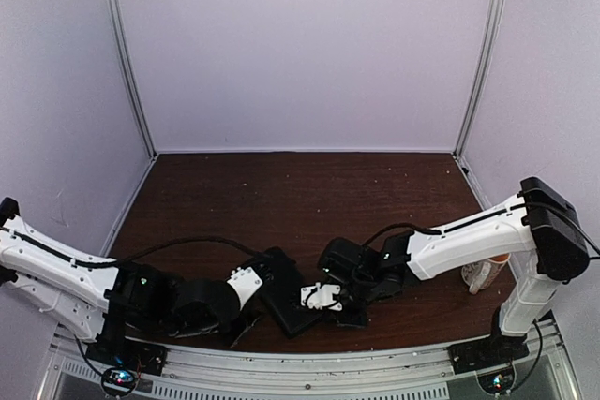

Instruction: Sort the hair-cutting tools

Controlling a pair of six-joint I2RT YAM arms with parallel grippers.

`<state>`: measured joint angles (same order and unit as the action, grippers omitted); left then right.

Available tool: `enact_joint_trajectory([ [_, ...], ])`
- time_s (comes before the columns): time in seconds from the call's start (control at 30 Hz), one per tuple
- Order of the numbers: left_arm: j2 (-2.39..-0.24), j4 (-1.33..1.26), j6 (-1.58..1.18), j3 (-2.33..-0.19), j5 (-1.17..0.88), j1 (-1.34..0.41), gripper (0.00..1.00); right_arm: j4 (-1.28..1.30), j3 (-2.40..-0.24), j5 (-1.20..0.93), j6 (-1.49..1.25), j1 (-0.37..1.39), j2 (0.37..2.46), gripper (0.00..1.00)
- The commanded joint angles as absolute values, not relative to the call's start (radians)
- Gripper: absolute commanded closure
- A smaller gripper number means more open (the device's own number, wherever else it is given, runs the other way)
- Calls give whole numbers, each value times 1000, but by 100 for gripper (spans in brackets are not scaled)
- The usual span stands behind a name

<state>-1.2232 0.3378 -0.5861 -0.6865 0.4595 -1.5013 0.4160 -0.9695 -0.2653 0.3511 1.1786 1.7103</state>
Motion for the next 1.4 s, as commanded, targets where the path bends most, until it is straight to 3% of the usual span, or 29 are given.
enact_joint_trajectory([
  [0.0, -1242, 478, -619, -759, 727, -1642, 64, 385, -1091, -325, 331, 1181, 1772, 100],
  [0.17, -1407, 549, -585, -851, 766, -1709, 69, 416, -1218, -371, 299, 1182, 1854, 100],
  [0.57, -1690, 708, -601, -1007, 867, -1708, 62, 410, -1222, -429, 279, 1183, 1876, 100],
  [1.1, -1744, 614, -524, -967, 813, -1613, 65, 398, -1216, -447, 267, 1188, 1887, 100],
  [1.37, -1525, 446, -468, -805, 748, -1675, 59, 401, -1219, -457, 256, 1189, 1879, 100],
])
